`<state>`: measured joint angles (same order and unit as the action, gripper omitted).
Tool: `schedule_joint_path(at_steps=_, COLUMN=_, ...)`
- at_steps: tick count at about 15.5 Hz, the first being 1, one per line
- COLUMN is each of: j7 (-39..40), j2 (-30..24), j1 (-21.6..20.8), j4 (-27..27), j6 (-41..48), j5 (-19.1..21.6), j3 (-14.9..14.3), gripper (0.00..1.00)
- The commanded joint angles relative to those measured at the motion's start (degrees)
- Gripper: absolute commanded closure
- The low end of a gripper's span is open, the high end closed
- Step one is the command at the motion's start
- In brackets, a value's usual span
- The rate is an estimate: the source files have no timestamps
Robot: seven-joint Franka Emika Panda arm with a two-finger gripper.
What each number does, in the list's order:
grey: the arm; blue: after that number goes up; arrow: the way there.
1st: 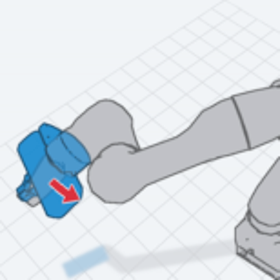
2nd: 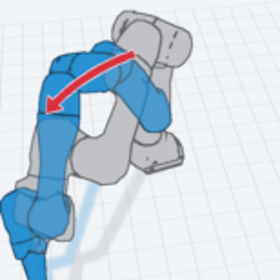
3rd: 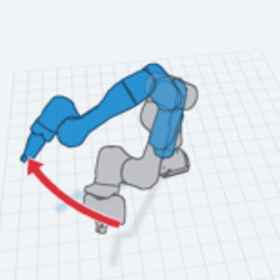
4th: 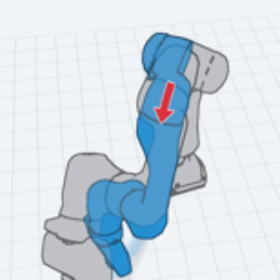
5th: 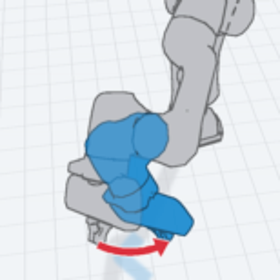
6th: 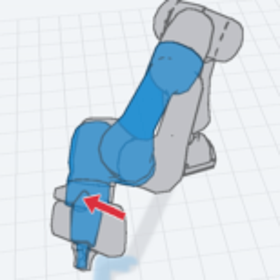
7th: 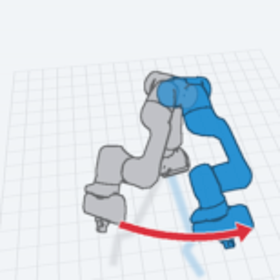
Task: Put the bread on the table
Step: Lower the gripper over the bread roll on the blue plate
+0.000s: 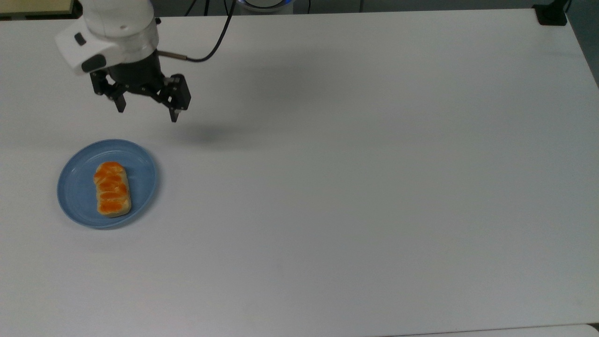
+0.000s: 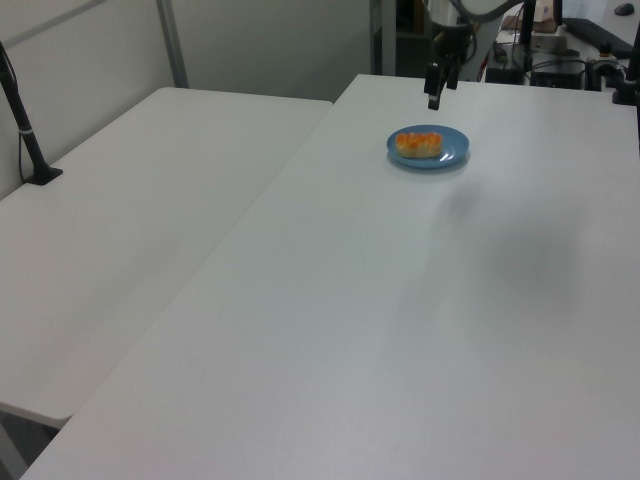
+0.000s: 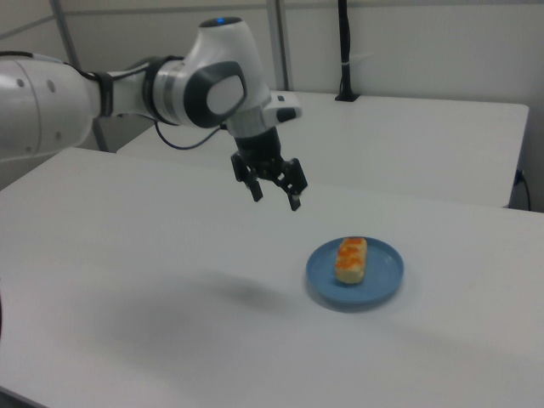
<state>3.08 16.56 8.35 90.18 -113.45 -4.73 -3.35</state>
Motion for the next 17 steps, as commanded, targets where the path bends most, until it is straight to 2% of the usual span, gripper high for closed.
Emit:
schedule_joint_path(at_steps=1, j7=1.3, j2=5.0, j1=1.3, j4=-1.9, j6=-5.0, j5=-0.1, j3=-0.3, gripper=0.0)
schedule_joint_path(at_steps=4, j7=1.8, j2=8.9, j1=3.2, j4=-2.9, j6=-10.7, j5=-0.3, j3=-0.3, gripper=0.0)
schedule_joint_path(at_steps=9, j7=11.9, j2=13.9, j1=6.0, j4=-4.8, j6=-17.2, j5=0.0, j3=-0.3, gripper=0.0)
schedule_joint_path(at_steps=12, j7=12.0, j2=17.0, j1=6.9, j4=-4.8, j6=-22.8, j5=0.1, j3=-0.2, gripper=0.0)
schedule_joint_path(at_steps=17, j7=12.0, j2=19.6, j1=6.9, j4=-4.8, j6=-26.2, j5=-0.1, j3=-0.1, gripper=0.0)
